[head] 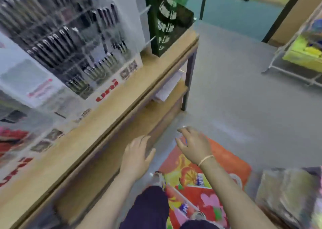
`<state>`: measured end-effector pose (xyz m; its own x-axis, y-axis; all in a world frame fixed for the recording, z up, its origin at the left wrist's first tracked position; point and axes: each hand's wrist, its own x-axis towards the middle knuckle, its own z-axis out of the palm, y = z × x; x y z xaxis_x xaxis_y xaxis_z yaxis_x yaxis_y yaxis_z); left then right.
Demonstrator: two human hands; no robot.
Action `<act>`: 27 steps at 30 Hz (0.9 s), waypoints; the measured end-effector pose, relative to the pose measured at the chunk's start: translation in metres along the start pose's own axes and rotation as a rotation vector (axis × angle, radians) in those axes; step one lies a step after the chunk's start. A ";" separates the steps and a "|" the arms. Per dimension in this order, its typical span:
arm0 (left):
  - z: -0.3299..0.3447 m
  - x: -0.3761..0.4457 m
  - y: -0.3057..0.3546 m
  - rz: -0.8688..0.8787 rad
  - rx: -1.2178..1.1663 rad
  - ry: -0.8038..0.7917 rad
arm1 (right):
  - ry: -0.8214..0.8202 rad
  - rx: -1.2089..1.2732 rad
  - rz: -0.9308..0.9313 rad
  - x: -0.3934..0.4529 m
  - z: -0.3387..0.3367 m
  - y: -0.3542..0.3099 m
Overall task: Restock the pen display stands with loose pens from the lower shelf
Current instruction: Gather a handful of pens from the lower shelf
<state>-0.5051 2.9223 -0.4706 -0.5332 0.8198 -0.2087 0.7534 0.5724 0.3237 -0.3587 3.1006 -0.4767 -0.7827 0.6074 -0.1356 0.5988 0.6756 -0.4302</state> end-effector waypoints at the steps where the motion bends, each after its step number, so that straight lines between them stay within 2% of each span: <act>1: 0.024 0.025 -0.011 -0.004 0.016 -0.008 | -0.024 -0.008 -0.032 0.025 0.024 0.017; 5: 0.119 0.124 -0.066 -0.077 0.010 -0.035 | -0.061 0.035 -0.154 0.124 0.126 0.066; 8: 0.178 0.189 -0.117 -0.162 -0.007 0.112 | 0.000 0.109 -0.295 0.198 0.194 0.077; 12: 0.209 0.243 -0.177 -0.253 0.097 0.338 | -0.006 0.095 -0.486 0.273 0.258 0.069; 17: 0.205 0.280 -0.235 -0.480 0.122 0.452 | -0.055 0.012 -0.554 0.336 0.278 0.050; 21: 0.197 0.306 -0.264 -0.696 0.001 0.442 | -0.143 -0.035 -0.570 0.365 0.278 0.048; 24: 0.191 0.317 -0.271 -0.704 0.002 0.470 | -0.161 -0.071 -0.573 0.377 0.281 0.040; 27: 0.190 0.313 -0.265 -0.624 -0.070 0.517 | -0.162 -0.088 -0.563 0.387 0.285 0.024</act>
<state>-0.7989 3.0304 -0.7969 -0.9703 0.2295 0.0768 0.2417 0.9053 0.3493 -0.6952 3.2331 -0.7939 -0.9959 0.0784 -0.0455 0.0901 0.9116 -0.4011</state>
